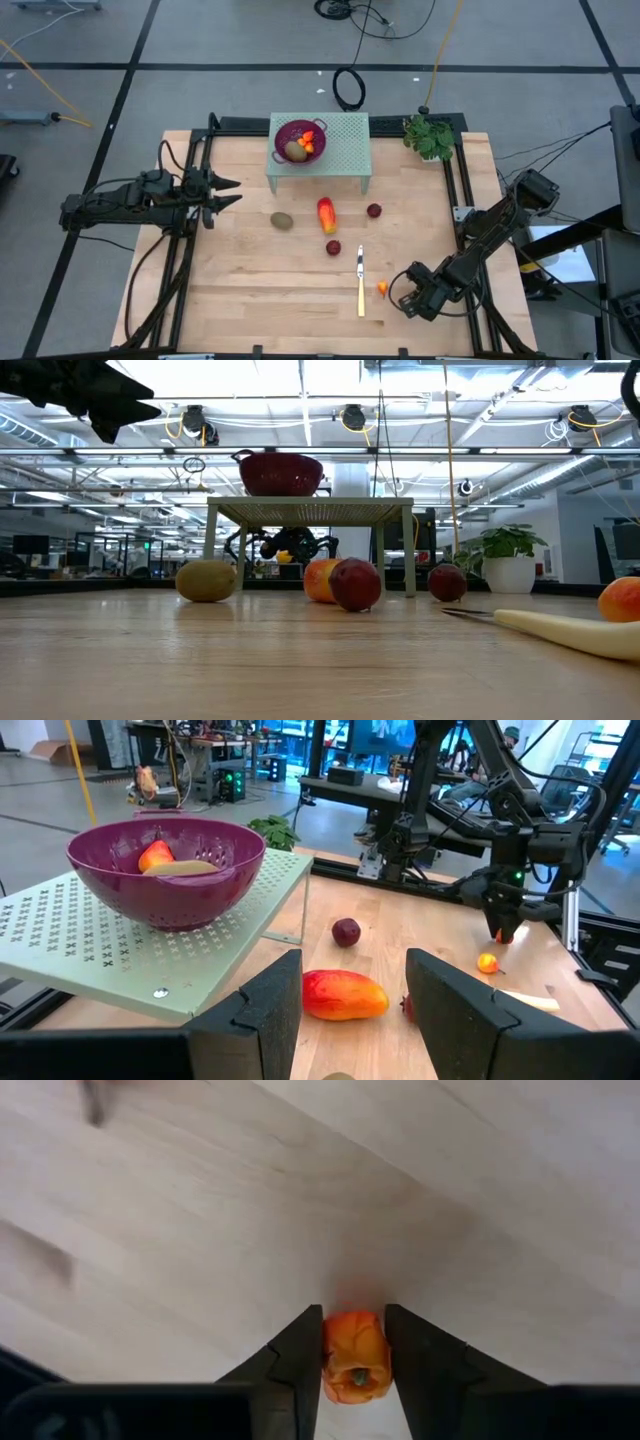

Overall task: Pick & Place Fruit
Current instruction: Put the peach into violet strainer bowl on the shelf

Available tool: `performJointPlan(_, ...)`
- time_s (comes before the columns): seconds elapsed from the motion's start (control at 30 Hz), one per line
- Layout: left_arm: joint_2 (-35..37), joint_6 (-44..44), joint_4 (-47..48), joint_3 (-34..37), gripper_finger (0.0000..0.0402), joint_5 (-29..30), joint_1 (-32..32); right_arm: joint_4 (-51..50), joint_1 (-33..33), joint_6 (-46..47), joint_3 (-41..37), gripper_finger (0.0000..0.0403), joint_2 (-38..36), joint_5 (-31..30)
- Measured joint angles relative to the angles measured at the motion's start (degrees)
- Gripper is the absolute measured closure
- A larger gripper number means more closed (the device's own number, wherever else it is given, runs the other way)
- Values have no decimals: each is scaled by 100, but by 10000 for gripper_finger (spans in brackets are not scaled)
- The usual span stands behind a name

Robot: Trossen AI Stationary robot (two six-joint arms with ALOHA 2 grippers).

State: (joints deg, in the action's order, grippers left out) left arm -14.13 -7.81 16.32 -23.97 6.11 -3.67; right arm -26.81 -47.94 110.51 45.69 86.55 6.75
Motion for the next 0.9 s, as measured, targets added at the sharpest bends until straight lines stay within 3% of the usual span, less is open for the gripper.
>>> performJointPlan(0.33,-2,-8,4,-1,220,0,-1,-249,26,-92,-1,331,-745,-1486)
performJointPlan(0.57,0,0,7,-1,220,0,1,-432,26,-390,0,331,-1496,-3208)
performJointPlan(0.73,0,7,9,1,220,-2,0,-213,26,-1313,-1,332,-2049,-4803)
performJointPlan(0.9,0,18,9,1,220,-2,1,505,26,-3028,-2,332,-2518,-6128)
